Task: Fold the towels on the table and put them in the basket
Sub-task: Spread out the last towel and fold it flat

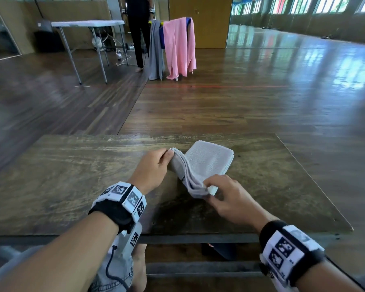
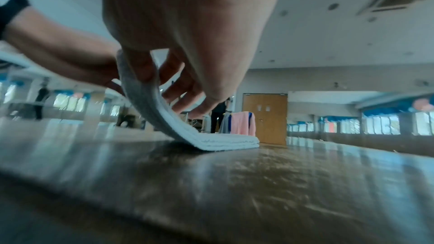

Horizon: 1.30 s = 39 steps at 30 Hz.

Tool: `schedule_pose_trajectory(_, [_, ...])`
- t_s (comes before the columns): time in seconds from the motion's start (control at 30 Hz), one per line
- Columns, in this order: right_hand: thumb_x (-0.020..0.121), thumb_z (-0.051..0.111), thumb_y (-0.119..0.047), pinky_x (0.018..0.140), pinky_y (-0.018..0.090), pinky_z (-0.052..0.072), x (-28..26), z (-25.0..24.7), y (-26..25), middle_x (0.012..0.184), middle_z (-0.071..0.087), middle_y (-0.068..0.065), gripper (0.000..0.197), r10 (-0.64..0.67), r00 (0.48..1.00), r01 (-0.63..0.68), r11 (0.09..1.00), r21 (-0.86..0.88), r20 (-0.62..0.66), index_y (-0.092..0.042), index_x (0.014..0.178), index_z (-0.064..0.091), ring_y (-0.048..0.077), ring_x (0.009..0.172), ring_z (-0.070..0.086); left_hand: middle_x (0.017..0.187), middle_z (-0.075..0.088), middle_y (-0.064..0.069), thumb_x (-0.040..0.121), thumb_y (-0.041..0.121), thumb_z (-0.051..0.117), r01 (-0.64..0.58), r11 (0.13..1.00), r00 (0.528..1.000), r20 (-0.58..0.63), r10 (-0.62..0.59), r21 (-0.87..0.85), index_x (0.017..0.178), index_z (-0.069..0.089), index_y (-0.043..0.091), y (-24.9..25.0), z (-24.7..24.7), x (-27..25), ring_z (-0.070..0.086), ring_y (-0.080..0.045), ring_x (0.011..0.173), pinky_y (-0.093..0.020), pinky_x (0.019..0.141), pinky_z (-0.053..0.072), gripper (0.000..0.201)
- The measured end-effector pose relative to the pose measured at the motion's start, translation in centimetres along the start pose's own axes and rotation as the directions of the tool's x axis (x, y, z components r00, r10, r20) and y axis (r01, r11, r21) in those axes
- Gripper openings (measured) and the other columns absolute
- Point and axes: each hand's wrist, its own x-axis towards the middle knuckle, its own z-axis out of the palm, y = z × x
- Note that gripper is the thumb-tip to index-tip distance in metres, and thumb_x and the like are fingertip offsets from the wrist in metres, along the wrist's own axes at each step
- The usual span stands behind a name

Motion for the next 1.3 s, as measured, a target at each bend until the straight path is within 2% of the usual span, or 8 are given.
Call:
schedule_pose_trajectory(0.2, [0.097, 0.056, -0.023, 0.054, 0.027, 0.055, 2.6, -1.7, 0.6, 0.070, 0.073, -0.005, 0.018, 0.378, 0.925, -0.338, 0.768, 0.543, 0.040, -0.018, 0.093, 0.073, 0.011, 0.062, 0.070, 0.073, 0.064, 0.000, 0.106, 0.043, 0.035, 0.204, 0.978, 0.977, 0.055, -0.206, 0.037, 0.087, 0.065, 0.012, 0.3, -0.4, 0.8, 0.055, -0.009, 0.060, -0.018, 0.051, 0.039, 0.047])
schedule_pose_trajectory(0.37, [0.092, 0.058, -0.028, 0.044, 0.024, 0.052, 2.7, 0.9, 1.6, 0.056, 0.064, -0.006, 0.029, 0.611, 0.782, -0.610, 0.712, 0.348, 0.120, -0.005, 0.076, 0.061, 0.003, 0.048, 0.063, 0.061, 0.057, 0.000, 0.100, 0.054, 0.043, 0.375, 0.875, 0.783, 0.400, -0.476, 0.306, 0.074, 0.061, 0.011, -1.3, 1.7, -0.7, 0.053, -0.009, 0.048, -0.021, 0.046, 0.037, 0.054])
schedule_pose_trajectory(0.6, [0.098, 0.049, -0.035, 0.044, 0.024, 0.048, 4.4, 1.9, 1.1, 0.089, 0.068, 0.009, 0.031, 0.645, 0.763, -0.632, 0.731, 0.256, 0.042, -0.007, 0.090, 0.059, 0.022, 0.077, 0.067, 0.058, 0.046, 0.002, 0.099, 0.037, 0.048, 0.371, 0.903, 0.901, 0.152, -0.406, 0.215, 0.063, 0.043, 0.015, -2.6, 2.8, -0.4, 0.043, -0.012, 0.049, -0.027, 0.047, 0.027, 0.042])
schedule_pose_trajectory(0.87, [0.100, 0.044, -0.028, 0.048, 0.025, 0.038, 5.4, 2.3, 1.1, 0.085, 0.054, 0.004, 0.024, 0.701, 0.712, -0.698, 0.702, 0.138, 0.037, -0.012, 0.081, 0.045, 0.015, 0.062, 0.049, 0.058, 0.045, -0.002, 0.105, 0.027, 0.037, 0.391, 0.873, 0.891, 0.118, -0.439, 0.293, 0.061, 0.043, 0.011, -3.8, 3.9, 0.3, 0.041, -0.015, 0.050, -0.029, 0.047, 0.024, 0.047])
schedule_pose_trajectory(0.97, [0.098, 0.047, -0.031, 0.053, 0.030, 0.038, 5.3, 2.4, 0.5, 0.096, 0.058, 0.006, 0.021, 0.681, 0.732, -0.681, 0.733, 0.016, -0.013, -0.010, 0.101, 0.043, 0.019, 0.071, 0.055, 0.054, 0.037, -0.001, 0.102, 0.028, 0.040, 0.436, 0.859, 0.867, 0.131, -0.481, 0.268, 0.059, 0.038, 0.012, -3.5, 3.9, 0.4, 0.033, -0.015, 0.046, -0.027, 0.045, 0.023, 0.046])
schedule_pose_trajectory(1.13, [0.093, 0.049, -0.011, 0.097, 0.042, 0.047, 5.2, 2.1, 0.0, 0.153, 0.034, -0.003, 0.065, 0.244, 0.969, -0.217, 0.905, -0.366, 0.028, -0.031, 0.150, 0.023, 0.022, 0.138, 0.035, 0.053, 0.041, 0.005, 0.084, 0.039, 0.055, 0.529, 0.831, 0.807, 0.202, -0.556, 0.172, 0.060, 0.047, 0.019, -2.4, 3.6, 0.9, 0.039, -0.011, 0.044, -0.018, 0.039, 0.027, 0.033])
schedule_pose_trajectory(1.2, [0.098, 0.043, -0.016, 0.118, 0.043, 0.031, 5.0, 1.9, 0.0, 0.161, 0.024, -0.009, 0.064, 0.195, 0.963, -0.111, 0.915, -0.387, 0.183, -0.035, 0.155, 0.022, 0.017, 0.150, 0.019, 0.063, 0.048, 0.005, 0.081, 0.030, 0.060, 0.514, 0.835, 0.807, 0.221, -0.548, 0.195, 0.078, 0.053, 0.016, -1.9, 3.4, 0.9, 0.044, -0.010, 0.051, -0.016, 0.037, 0.030, 0.016])
schedule_pose_trajectory(1.3, [0.099, 0.039, -0.029, 0.109, 0.040, 0.035, 4.3, 2.0, 0.2, 0.145, 0.044, -0.005, 0.046, 0.266, 0.952, -0.177, 0.882, -0.437, 0.153, -0.030, 0.145, 0.036, 0.021, 0.136, 0.037, 0.089, 0.059, -0.001, 0.083, 0.020, 0.061, 0.475, 0.860, 0.857, 0.124, -0.500, 0.188, 0.116, 0.042, 0.010, -1.6, 3.3, 0.5, 0.056, -0.013, 0.071, -0.030, 0.053, 0.045, 0.039])
